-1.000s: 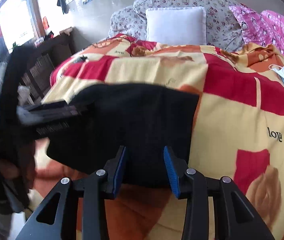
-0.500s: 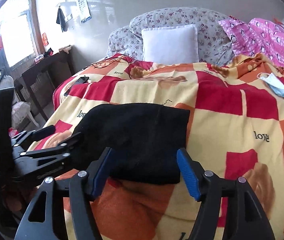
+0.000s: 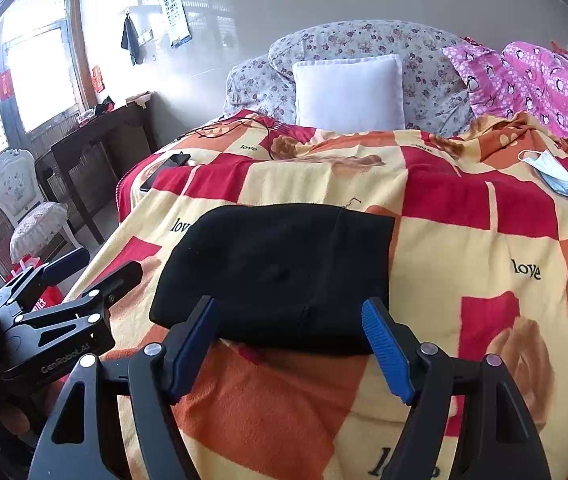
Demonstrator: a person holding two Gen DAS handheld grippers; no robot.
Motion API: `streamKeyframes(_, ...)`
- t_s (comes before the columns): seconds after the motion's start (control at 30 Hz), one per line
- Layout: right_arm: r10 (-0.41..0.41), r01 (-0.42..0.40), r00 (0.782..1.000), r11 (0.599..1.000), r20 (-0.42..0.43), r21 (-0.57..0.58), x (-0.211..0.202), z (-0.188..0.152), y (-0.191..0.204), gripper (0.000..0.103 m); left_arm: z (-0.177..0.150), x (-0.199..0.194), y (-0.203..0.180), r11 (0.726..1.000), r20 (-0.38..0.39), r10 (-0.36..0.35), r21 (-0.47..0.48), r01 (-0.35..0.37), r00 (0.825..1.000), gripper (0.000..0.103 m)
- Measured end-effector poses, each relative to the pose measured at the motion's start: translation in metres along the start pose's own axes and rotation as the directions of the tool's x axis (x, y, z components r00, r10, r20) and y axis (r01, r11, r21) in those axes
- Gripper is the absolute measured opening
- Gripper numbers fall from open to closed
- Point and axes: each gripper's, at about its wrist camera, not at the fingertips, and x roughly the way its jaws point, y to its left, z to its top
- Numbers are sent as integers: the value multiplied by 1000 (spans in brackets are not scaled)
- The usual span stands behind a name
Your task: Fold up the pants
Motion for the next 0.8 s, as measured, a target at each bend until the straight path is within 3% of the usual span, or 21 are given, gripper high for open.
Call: streamKeyframes(0.8, -32, 32, 999, 999, -20, 10, 5, -4, -6, 80, -4, -1, -10, 1000, -4, -8, 2, 8, 1000, 83)
